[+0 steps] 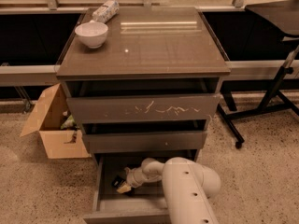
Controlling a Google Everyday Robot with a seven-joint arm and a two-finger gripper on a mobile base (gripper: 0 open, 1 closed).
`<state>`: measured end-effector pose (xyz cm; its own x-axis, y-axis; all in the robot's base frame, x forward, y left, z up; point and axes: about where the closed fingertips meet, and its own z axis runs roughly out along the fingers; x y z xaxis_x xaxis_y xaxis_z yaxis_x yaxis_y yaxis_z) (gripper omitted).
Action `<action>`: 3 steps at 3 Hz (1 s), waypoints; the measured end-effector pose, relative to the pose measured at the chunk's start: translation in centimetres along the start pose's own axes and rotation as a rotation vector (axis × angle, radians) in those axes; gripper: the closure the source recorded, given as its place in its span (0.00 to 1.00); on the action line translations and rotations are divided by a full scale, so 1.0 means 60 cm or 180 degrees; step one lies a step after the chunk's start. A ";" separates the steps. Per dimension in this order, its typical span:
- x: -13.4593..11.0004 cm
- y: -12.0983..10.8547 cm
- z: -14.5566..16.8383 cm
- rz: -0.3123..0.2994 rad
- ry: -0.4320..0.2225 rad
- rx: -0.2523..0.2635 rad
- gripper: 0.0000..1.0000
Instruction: Pick rxbar chocolate from bottom drawer and place on counter
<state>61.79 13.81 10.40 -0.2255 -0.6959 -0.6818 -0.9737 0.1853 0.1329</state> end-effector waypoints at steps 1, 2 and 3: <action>-0.005 0.003 -0.004 -0.0020 0.0013 -0.0015 0.89; -0.027 0.005 -0.003 -0.0199 -0.0046 -0.0028 1.00; -0.069 0.013 -0.028 -0.0504 -0.0189 -0.0015 1.00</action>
Offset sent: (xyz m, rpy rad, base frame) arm 0.0074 0.0212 0.0279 0.0370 -0.1094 0.1076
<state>61.90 15.64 14.53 -0.0668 -0.6739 -0.7358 -0.9970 0.0732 0.0235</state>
